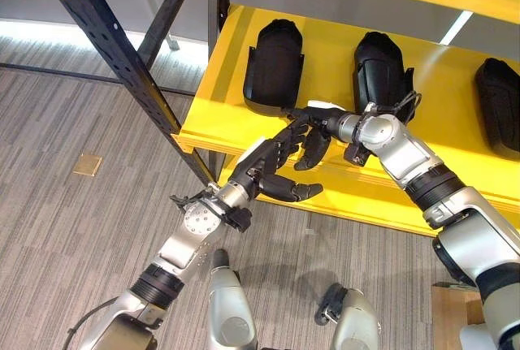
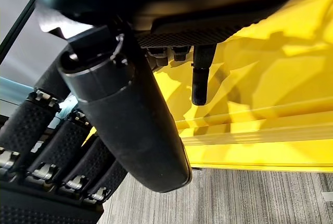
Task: Move parts from the plastic box to the shelf.
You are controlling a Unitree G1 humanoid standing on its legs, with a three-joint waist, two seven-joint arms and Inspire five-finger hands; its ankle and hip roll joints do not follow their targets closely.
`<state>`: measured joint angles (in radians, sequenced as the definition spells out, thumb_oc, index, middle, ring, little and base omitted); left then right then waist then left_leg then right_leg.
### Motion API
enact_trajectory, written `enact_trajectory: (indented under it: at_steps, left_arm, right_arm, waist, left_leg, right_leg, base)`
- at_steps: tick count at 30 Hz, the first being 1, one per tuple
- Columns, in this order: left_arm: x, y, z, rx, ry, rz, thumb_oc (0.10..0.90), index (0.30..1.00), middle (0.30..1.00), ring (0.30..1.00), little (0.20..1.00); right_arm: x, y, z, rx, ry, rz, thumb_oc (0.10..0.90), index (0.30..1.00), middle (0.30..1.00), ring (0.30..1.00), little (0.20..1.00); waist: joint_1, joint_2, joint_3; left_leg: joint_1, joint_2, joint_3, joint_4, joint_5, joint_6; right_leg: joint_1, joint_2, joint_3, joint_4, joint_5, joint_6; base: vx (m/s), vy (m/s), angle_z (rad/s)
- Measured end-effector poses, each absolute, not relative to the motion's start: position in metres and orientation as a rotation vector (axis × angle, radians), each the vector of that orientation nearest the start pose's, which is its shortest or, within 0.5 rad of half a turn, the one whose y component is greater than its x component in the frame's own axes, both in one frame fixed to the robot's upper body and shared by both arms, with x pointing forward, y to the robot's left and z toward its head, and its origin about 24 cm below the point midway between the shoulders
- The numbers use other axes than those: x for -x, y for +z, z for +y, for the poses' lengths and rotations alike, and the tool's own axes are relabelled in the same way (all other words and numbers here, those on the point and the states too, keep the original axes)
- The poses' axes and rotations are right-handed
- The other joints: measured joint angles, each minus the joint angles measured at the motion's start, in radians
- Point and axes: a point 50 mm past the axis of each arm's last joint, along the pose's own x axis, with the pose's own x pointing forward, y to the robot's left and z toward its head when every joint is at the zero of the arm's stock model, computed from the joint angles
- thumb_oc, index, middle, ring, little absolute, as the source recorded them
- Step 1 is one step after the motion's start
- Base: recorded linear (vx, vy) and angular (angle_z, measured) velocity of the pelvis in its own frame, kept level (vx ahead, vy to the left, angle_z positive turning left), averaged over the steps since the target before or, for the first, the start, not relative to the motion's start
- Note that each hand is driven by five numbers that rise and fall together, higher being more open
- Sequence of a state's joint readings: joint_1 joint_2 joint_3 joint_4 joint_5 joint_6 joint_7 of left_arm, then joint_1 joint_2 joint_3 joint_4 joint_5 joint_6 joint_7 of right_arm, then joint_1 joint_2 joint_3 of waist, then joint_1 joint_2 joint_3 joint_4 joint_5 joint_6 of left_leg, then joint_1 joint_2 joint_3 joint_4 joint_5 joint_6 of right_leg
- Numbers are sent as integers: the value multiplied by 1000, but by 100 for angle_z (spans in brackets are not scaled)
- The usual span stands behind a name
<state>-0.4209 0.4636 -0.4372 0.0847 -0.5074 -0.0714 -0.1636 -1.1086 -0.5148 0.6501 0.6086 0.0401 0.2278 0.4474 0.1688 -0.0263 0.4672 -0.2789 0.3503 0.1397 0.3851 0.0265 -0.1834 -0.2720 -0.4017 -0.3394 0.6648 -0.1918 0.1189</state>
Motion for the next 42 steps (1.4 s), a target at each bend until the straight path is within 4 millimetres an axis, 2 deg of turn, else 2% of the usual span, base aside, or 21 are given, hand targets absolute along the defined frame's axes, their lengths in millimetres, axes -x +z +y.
enact_trajectory:
  at_steps: [42]
  left_arm:
    - [-310,115,107,26,-628,-158,900,1000,1000,1000,1000]
  right_arm:
    - [-401,189,-109,904,584,66,900,1000,1000,1000,1000]
  waist:
    - [-5,1,-1]
  left_leg:
    - [-2,-3,-2,18,-7,3]
  right_leg:
    - [1,-9,5,13,1,0]
  base:
    - [1,2,0]
